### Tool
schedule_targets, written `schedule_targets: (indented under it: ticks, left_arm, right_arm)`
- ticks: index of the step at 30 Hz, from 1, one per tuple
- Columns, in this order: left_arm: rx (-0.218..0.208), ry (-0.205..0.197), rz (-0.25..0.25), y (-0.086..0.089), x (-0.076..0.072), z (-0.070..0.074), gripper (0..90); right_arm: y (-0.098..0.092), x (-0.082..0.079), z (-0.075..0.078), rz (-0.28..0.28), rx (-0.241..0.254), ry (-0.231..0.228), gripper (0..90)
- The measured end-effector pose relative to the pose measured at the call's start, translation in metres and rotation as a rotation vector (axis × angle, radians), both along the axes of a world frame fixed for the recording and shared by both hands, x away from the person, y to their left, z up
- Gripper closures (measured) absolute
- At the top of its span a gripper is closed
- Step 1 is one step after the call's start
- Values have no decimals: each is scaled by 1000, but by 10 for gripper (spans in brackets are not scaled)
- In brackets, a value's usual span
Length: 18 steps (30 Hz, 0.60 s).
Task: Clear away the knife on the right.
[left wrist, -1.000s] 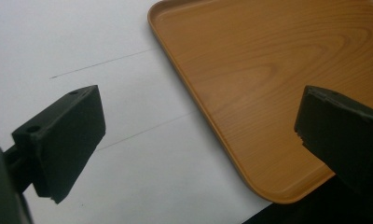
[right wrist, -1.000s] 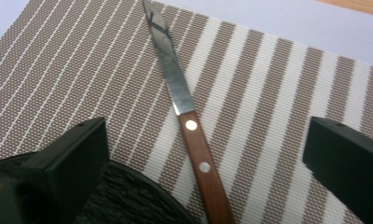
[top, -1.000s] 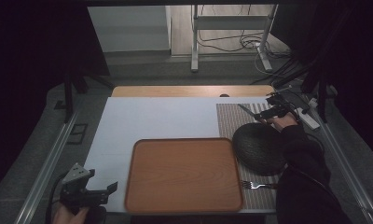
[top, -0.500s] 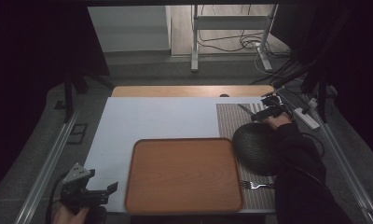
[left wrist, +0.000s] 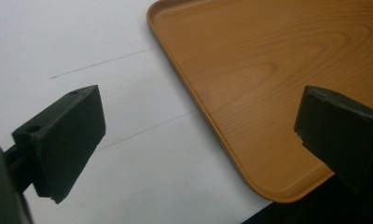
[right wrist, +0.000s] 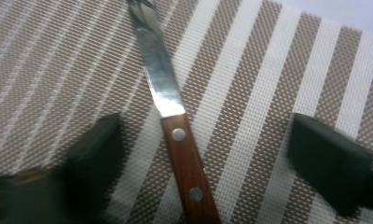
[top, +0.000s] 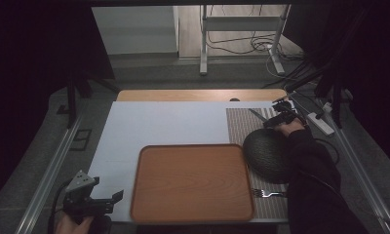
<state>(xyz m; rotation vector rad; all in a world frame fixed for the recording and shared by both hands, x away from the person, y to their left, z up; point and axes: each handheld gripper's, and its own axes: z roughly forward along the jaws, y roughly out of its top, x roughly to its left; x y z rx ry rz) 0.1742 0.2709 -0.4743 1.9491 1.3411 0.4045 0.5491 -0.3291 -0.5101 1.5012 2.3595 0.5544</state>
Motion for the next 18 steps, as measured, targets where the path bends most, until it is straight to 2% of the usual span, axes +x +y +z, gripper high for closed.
schedule_targets:
  ticks: [1, 4, 6, 7, 8, 9, 10, 11, 18]
  left_arm:
    - [1, 0, 0, 0, 0, 0, 27]
    - [3, 0, -1, 0, 0, 0, 27]
    - [2, 0, 0, 0, 0, 0, 27]
    - [3, 0, 0, 0, 0, 0, 27]
    - [2, 0, 0, 0, 0, 0, 27]
    - [2, 0, 0, 0, 0, 0, 27]
    - [3, 0, 0, 0, 0, 0, 27]
    - [3, 0, 0, -1, 0, 0, 27]
    - [5, 0, 0, -1, 0, 0, 28]
  right_arm:
    - [-1, -1, 4, 21, 2, -4, 283]
    - [-2, -2, 7, 53, 6, -3, 496]
    - [-3, -3, 8, 73, 7, -7, 615]
    - [-3, -3, 8, 73, 7, -7, 615]
    - [-4, -4, 9, 94, 5, -4, 699]
    - [-4, -4, 9, 94, 5, -4, 699]
    - [-5, -4, 9, 93, 8, -5, 758]
    - [-7, -4, 9, 97, 19, -6, 768]
    - [-5, -4, 9, 118, -6, -11, 771]
